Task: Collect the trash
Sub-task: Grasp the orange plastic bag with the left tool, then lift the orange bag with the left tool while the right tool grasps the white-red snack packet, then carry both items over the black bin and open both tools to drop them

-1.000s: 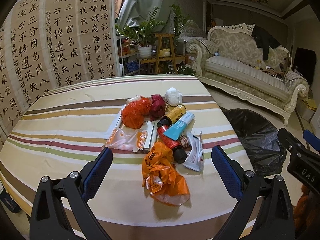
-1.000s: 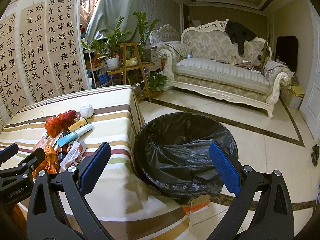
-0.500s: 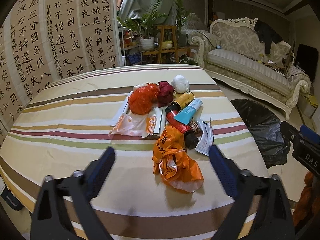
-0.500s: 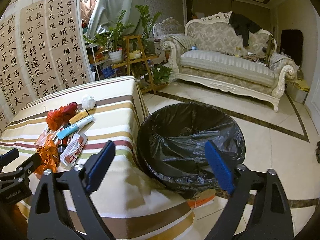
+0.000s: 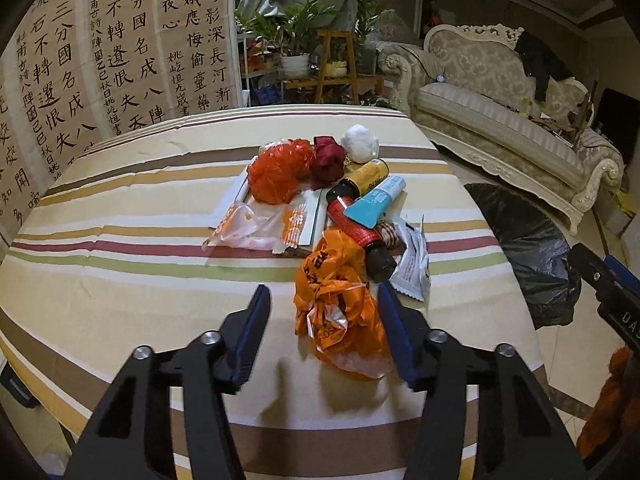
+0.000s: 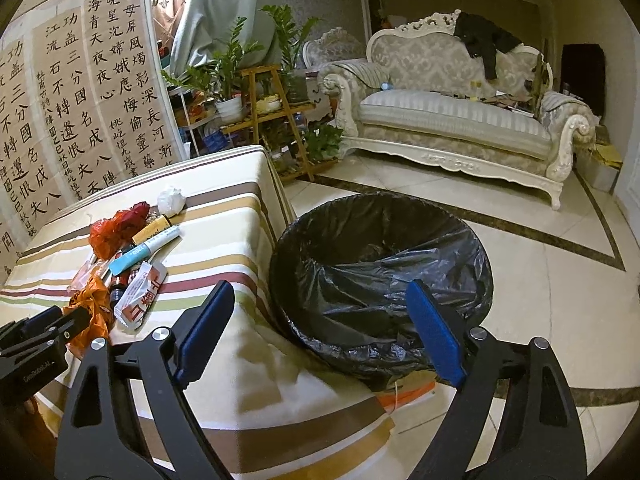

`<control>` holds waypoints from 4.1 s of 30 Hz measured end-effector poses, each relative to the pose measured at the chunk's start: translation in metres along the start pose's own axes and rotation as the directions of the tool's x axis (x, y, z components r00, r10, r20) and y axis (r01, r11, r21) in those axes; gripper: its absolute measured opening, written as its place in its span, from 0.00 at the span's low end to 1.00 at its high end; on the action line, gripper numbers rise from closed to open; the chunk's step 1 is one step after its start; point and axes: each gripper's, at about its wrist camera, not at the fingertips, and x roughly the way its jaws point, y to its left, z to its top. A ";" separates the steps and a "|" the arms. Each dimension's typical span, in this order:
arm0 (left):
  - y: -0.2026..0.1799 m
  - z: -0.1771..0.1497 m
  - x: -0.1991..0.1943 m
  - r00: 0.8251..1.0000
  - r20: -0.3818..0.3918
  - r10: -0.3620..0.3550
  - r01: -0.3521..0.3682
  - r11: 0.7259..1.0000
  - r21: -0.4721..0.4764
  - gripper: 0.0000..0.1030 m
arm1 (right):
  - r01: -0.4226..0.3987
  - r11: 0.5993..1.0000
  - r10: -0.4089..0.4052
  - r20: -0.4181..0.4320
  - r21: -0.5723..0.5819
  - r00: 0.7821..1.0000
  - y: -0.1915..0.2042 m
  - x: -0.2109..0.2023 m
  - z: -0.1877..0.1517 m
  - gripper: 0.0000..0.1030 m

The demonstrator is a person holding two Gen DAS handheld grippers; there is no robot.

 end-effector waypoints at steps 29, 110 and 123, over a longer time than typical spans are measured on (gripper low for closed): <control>0.019 -0.005 -0.014 0.999 0.044 -0.017 0.017 1.000 0.001 0.39 | -0.048 0.995 0.045 -0.041 -0.085 0.998 0.037 0.004 0.000 0.78; -0.068 0.042 0.008 0.972 0.101 -0.214 0.201 0.972 0.126 0.39 | 0.006 0.998 -0.011 -0.081 -0.062 0.997 -0.017 0.036 0.037 0.25; -0.131 0.060 0.044 0.973 0.057 -0.224 0.208 0.956 0.207 0.39 | 0.046 0.999 -0.046 -0.094 -0.002 0.994 -0.065 0.071 0.046 0.25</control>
